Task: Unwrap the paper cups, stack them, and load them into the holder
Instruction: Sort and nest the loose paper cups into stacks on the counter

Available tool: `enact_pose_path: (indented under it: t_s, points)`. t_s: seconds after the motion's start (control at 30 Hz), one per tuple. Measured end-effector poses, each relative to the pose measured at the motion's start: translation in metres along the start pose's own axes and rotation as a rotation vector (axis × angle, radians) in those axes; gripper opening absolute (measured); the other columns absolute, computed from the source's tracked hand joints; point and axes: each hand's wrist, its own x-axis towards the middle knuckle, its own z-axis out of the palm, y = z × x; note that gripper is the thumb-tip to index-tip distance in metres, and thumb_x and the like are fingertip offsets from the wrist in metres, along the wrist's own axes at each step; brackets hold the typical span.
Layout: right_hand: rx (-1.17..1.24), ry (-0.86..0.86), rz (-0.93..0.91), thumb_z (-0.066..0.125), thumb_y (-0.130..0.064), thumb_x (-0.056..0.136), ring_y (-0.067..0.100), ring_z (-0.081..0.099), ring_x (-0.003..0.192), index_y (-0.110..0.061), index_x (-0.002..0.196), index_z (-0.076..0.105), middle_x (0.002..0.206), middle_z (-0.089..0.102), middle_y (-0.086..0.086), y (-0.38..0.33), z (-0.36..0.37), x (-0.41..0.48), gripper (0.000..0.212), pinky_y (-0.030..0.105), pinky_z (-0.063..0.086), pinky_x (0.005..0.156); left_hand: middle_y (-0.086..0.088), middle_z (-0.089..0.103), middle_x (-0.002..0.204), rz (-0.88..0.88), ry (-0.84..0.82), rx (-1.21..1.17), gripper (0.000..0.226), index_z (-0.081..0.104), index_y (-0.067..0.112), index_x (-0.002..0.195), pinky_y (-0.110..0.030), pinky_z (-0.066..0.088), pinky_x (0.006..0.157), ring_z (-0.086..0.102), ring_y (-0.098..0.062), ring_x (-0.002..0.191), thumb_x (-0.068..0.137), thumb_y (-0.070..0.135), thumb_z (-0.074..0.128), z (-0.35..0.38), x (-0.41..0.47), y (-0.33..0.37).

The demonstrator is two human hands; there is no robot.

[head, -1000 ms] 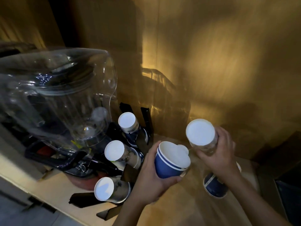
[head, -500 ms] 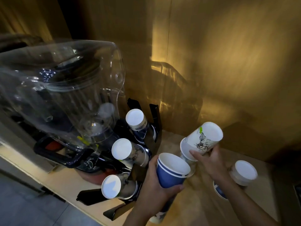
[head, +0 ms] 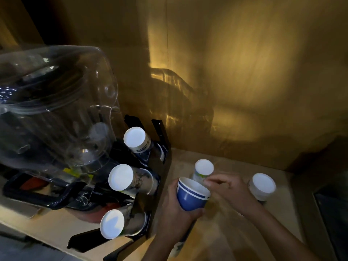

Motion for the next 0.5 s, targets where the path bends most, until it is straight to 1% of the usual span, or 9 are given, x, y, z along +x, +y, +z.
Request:
enact_pose_path:
  t_s: [0.07,0.1,0.13,0.2,0.27,0.37,0.43,0.47,0.5]
  points:
    - [0.0,-0.152,0.027,0.069,-0.015,0.078,0.007,0.063,0.078,-0.023,0.077,0.073,0.081,0.071,-0.003,-0.01,-0.001,-0.006,0.008,0.021,0.048,0.071,0.018,0.052,0.116,0.013,-0.029,-0.033,0.083,0.037,0.053,0.11,-0.021,0.053,0.081,0.059,0.0,0.099,0.054,0.022,0.09,0.006,0.002,0.004]
    - [-0.021,-0.19,0.023,0.068,-0.016,0.079,0.007,0.062,0.076,-0.02,0.075,0.072,0.08,0.07,-0.001,-0.011,-0.002,-0.008,0.007,0.021,0.047,0.07,0.016,0.053,0.117,0.022,-0.046,-0.042,0.082,0.038,0.051,0.11,-0.019,0.053,0.079,0.06,-0.001,0.099,0.056,0.019,0.089,0.008,0.002,0.007]
    - [-0.049,-0.207,0.009,0.067,-0.014,0.08,0.007,0.06,0.073,-0.016,0.073,0.071,0.077,0.069,0.002,-0.012,-0.004,-0.01,0.008,0.022,0.045,0.068,0.016,0.055,0.116,0.037,-0.062,-0.048,0.08,0.039,0.048,0.112,-0.015,0.052,0.075,0.061,0.001,0.097,0.057,0.016,0.089,0.011,0.003,0.01]
    - [-0.059,-0.207,-0.007,0.065,-0.01,0.081,0.004,0.058,0.069,-0.009,0.072,0.07,0.072,0.066,0.001,-0.012,-0.008,-0.014,0.011,0.02,0.043,0.065,0.02,0.056,0.112,0.065,-0.095,-0.053,0.08,0.041,0.04,0.117,-0.005,0.049,0.068,0.059,0.012,0.094,0.059,0.012,0.088,0.015,0.002,0.015]
    - [-0.015,-0.188,0.027,0.063,-0.011,0.082,0.003,0.057,0.066,-0.012,0.069,0.069,0.069,0.065,-0.003,-0.011,-0.012,-0.019,0.015,0.018,0.043,0.063,0.02,0.056,0.11,0.057,-0.16,-0.056,0.082,0.042,0.035,0.122,0.0,0.045,0.065,0.056,0.018,0.092,0.059,0.011,0.088,0.017,0.002,0.019]
    - [0.054,-0.136,0.078,0.061,-0.01,0.083,0.003,0.059,0.067,-0.021,0.068,0.067,0.065,0.067,-0.009,-0.011,-0.018,-0.025,0.021,0.018,0.045,0.064,0.015,0.064,0.105,0.004,-0.282,-0.098,0.078,0.045,0.031,0.123,-0.004,0.048,0.062,0.061,0.013,0.087,0.061,0.006,0.085,0.016,0.005,0.025]
    - [0.066,-0.12,0.067,0.059,-0.005,0.084,0.001,0.057,0.064,-0.022,0.066,0.066,0.061,0.067,-0.012,-0.015,-0.024,-0.026,0.026,0.016,0.044,0.063,0.012,0.073,0.096,-0.082,-0.354,-0.217,0.072,0.05,0.025,0.122,-0.01,0.052,0.061,0.069,0.002,0.082,0.062,0.004,0.083,0.011,0.007,0.028]
    - [0.069,-0.117,0.065,0.058,-0.004,0.084,0.0,0.056,0.062,-0.023,0.064,0.066,0.06,0.066,-0.013,-0.017,-0.027,-0.026,0.029,0.014,0.043,0.061,0.008,0.076,0.095,-0.142,-0.405,-0.303,0.069,0.053,0.022,0.122,-0.015,0.054,0.062,0.071,-0.005,0.08,0.061,0.007,0.081,0.008,0.008,0.028]
    - [0.082,-0.114,0.069,0.057,-0.003,0.085,-0.002,0.056,0.061,-0.024,0.063,0.066,0.059,0.066,-0.013,-0.02,-0.031,-0.026,0.031,0.013,0.042,0.06,0.001,0.077,0.093,-0.217,-0.467,-0.409,0.067,0.056,0.017,0.121,-0.021,0.056,0.062,0.073,-0.012,0.079,0.058,0.013,0.08,0.004,0.007,0.028]
